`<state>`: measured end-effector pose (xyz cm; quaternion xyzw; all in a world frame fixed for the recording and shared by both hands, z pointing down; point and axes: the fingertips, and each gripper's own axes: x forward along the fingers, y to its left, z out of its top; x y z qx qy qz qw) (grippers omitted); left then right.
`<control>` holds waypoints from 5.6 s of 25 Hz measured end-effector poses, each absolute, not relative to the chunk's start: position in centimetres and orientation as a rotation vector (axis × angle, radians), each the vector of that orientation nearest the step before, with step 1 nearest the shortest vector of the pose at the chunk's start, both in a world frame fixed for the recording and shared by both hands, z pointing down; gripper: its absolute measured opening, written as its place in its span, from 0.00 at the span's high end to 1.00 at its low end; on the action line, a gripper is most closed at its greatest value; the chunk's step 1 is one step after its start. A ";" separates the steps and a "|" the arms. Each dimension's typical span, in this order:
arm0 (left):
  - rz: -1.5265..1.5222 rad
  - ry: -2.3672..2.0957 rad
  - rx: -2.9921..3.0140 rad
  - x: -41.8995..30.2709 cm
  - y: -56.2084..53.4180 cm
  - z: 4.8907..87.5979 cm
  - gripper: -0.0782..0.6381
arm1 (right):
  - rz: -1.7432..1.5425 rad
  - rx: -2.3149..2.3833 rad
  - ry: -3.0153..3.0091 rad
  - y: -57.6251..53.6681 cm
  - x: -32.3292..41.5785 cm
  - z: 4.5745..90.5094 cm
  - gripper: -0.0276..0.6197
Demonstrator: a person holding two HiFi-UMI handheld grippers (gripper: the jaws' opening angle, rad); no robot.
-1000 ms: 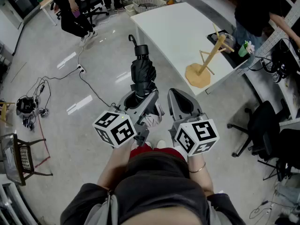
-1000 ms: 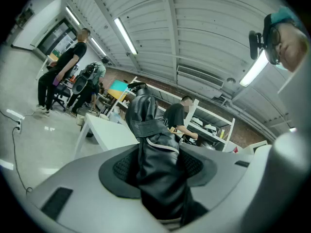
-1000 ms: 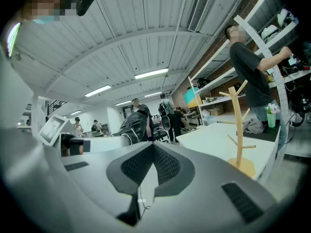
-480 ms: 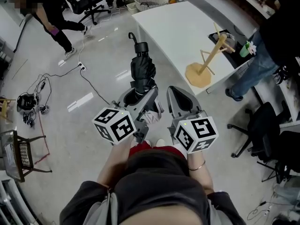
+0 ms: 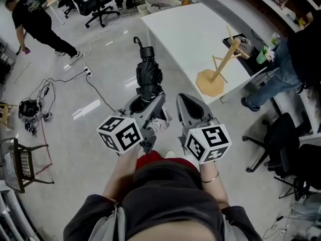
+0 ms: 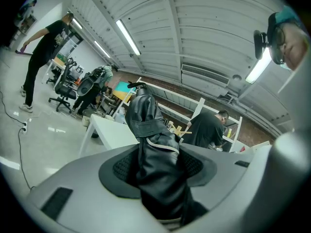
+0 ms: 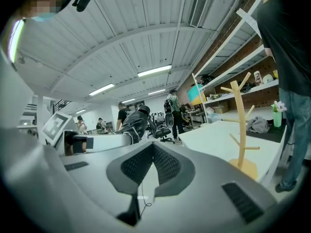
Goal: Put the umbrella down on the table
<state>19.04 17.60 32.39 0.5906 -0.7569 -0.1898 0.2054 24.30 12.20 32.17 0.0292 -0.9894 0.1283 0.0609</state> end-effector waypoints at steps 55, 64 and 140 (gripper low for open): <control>-0.557 -1.968 1.692 -13.1 9.2 33.8 0.59 | 0.499 0.320 -2.895 3.4 -6.9 34.7 0.93; -0.556 -1.968 1.698 -17.3 9.5 33.8 0.59 | 0.495 0.408 -2.894 2.2 -10.3 34.3 0.93; 0.143 -1.228 2.040 -18.9 -26.7 47.7 0.59 | 0.860 1.351 -2.454 -26.1 -9.4 45.1 0.93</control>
